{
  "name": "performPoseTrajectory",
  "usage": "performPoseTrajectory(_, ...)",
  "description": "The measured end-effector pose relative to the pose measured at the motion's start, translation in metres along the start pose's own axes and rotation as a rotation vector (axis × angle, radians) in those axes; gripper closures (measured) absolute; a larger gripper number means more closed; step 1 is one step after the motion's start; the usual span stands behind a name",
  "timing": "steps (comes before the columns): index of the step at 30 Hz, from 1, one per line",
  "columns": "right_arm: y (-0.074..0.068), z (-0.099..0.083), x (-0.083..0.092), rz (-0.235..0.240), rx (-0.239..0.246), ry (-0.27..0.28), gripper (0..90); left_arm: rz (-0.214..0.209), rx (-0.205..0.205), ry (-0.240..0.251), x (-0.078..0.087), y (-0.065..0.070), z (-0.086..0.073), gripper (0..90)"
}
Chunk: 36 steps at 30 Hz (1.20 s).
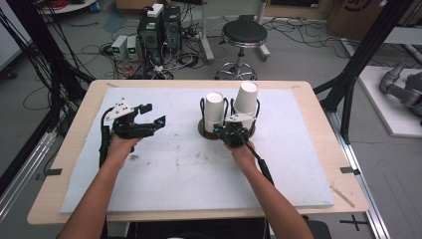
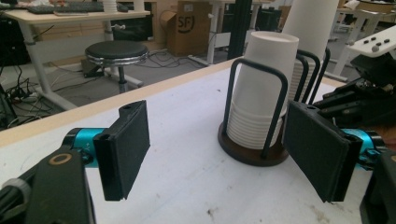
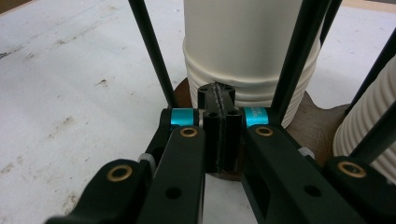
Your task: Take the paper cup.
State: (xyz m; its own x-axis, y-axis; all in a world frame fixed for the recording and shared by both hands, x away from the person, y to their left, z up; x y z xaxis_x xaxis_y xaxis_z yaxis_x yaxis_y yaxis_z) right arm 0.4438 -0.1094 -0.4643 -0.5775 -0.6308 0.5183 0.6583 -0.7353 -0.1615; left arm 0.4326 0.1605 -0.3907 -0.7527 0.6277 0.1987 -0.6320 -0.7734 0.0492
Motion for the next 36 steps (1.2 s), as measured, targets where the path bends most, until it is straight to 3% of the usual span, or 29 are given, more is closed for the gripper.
performPoseTrajectory(3,0.0,0.0,0.0,-0.002,0.001,0.0,90.0,-0.011,-0.005,0.004,-0.004,0.001,0.003,23.3)
performPoseTrajectory(5,0.0,0.0,0.0,-0.003,-0.001,-0.001,90.0,-0.021,-0.033,0.018,-0.011,0.001,0.007,24.5)
performPoseTrajectory(9,0.0,0.0,0.0,-0.006,-0.002,-0.003,90.0,-0.037,-0.043,0.001,-0.018,0.001,0.008,25.2)
performPoseTrajectory(11,0.0,0.0,0.0,-0.005,-0.003,-0.003,90.0,-0.045,-0.034,-0.009,-0.022,0.001,0.009,25.3)
performPoseTrajectory(12,0.0,0.0,-0.001,-0.006,-0.007,0.0,90.0,-0.069,0.011,-0.033,-0.027,0.003,0.012,25.4)
performPoseTrajectory(13,-0.001,0.0,-0.001,-0.005,-0.008,0.0,90.0,-0.086,0.031,-0.034,-0.03,0.005,0.014,25.4)
performPoseTrajectory(15,0.0,0.0,-0.001,-0.007,-0.004,0.002,90.0,-0.103,0.038,-0.044,-0.033,0.006,0.016,25.4)
performPoseTrajectory(19,0.0,0.0,-0.001,-0.005,-0.004,0.002,90.0,-0.144,0.004,-0.061,-0.053,0.015,0.028,23.5)
performPoseTrajectory(21,0.0,-0.001,-0.001,-0.007,-0.005,0.0,90.0,-0.14,-0.019,-0.078,-0.062,0.017,0.03,23.3)
performPoseTrajectory(36,0.0,-0.001,-0.002,-0.008,-0.003,0.002,90.0,-0.211,-0.033,-0.069,-0.103,0.04,0.052,23.6)
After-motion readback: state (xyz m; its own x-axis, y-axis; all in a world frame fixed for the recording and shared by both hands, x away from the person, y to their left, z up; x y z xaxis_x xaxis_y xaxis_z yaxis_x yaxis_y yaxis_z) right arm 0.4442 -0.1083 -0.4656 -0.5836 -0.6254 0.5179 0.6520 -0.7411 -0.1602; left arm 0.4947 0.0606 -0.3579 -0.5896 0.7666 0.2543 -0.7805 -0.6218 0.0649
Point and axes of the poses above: each handheld gripper's, and its own axes: x roughly backward along the jaws, z roughly out of its top, y roughly to its right, the point moved 6 cm from there along -x, roughly forward along the jaws, and after that the axes turned 6 degrees about z, right-handed, at the moved point
